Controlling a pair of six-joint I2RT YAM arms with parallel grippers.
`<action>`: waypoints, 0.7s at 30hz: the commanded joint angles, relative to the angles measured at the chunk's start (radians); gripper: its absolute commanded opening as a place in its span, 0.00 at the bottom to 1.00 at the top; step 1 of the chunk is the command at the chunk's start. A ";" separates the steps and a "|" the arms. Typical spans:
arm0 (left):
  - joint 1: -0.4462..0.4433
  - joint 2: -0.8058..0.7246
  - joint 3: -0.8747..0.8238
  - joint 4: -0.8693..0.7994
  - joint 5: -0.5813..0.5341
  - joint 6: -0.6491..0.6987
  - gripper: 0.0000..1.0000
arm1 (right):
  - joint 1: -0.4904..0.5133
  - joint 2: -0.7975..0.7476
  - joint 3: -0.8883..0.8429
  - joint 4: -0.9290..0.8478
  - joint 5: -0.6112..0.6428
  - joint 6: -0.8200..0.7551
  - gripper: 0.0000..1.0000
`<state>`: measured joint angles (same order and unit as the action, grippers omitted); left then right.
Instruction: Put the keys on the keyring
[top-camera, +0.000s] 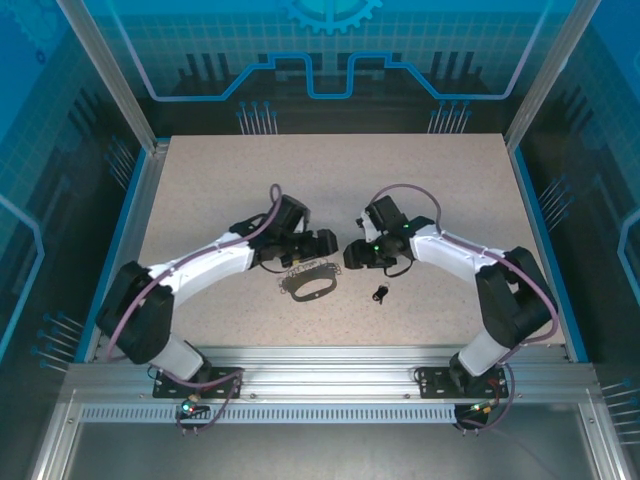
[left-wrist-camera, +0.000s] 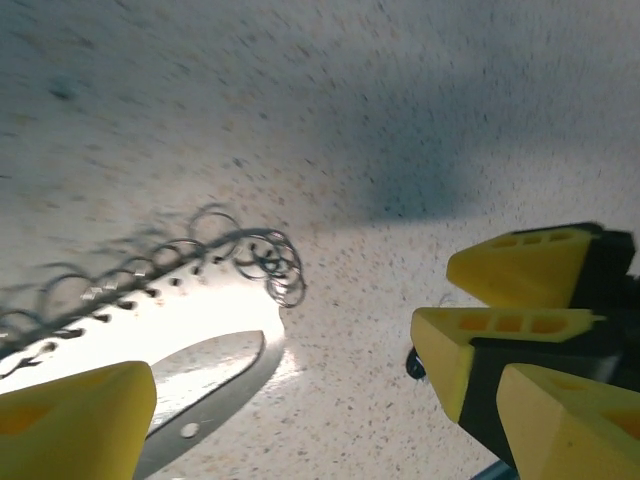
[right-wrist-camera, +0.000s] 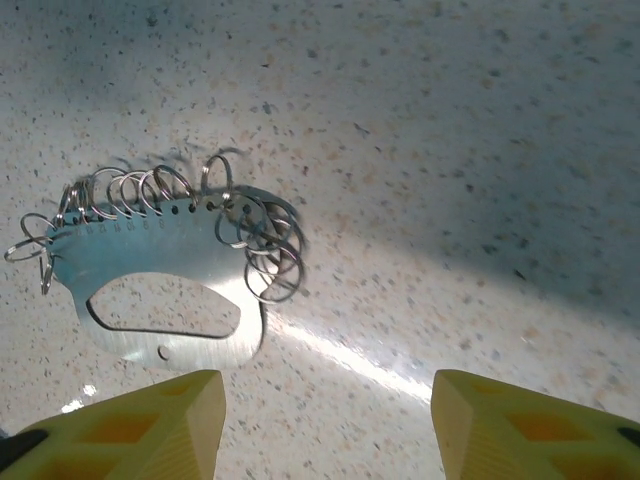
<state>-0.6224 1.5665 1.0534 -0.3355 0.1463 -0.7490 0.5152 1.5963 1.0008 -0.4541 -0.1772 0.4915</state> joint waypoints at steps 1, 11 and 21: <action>-0.062 0.056 0.053 -0.025 -0.018 -0.092 0.86 | -0.041 -0.060 -0.039 -0.043 -0.013 0.051 0.62; -0.129 0.094 -0.016 0.229 -0.130 -0.417 0.75 | -0.064 -0.120 -0.084 -0.086 0.015 0.061 0.75; -0.131 0.168 -0.050 0.377 -0.071 -0.483 0.76 | -0.093 -0.126 -0.145 -0.066 -0.002 0.081 0.80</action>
<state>-0.7521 1.7134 1.0222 -0.0349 0.0532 -1.1908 0.4389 1.4902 0.8856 -0.5037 -0.1616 0.5587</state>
